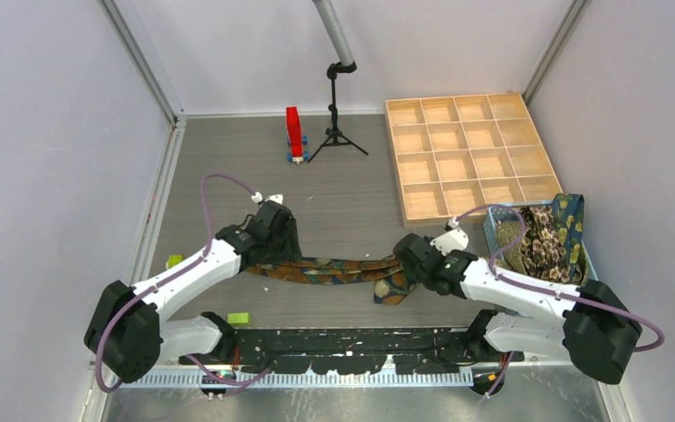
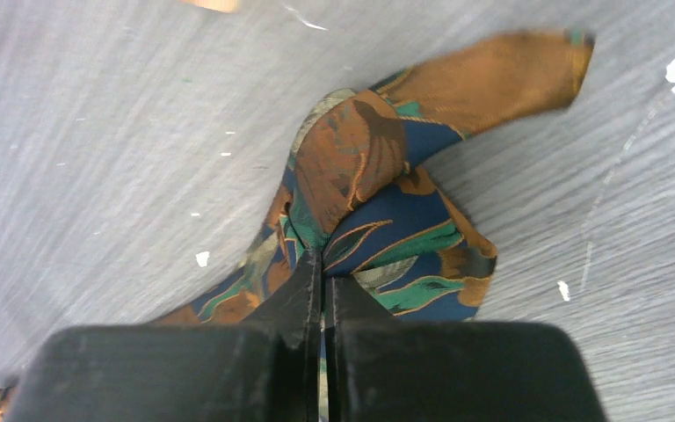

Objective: Roll the ties
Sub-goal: Flatten out the tie at the center of the board.

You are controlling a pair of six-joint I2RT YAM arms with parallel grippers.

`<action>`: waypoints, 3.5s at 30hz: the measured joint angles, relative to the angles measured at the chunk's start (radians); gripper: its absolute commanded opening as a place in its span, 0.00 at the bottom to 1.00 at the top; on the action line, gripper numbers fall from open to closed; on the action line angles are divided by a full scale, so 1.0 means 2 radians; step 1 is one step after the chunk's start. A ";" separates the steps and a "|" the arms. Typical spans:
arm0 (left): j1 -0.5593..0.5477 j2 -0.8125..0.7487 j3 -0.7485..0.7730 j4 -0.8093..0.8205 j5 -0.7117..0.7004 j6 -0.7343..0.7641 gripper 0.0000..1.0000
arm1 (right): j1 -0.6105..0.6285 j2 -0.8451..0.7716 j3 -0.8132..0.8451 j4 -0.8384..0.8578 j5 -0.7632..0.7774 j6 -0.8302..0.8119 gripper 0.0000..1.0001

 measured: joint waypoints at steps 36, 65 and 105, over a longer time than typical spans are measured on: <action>0.131 -0.167 -0.087 -0.071 -0.041 -0.030 0.54 | 0.259 0.438 0.433 -0.054 0.099 -0.245 0.02; 0.147 -0.103 -0.105 -0.023 -0.007 -0.031 0.48 | 0.168 0.320 0.403 -0.116 -0.029 -0.212 0.66; 0.147 -0.068 -0.113 -0.003 -0.001 -0.023 0.45 | 0.106 0.219 0.262 -0.123 0.083 -0.192 0.00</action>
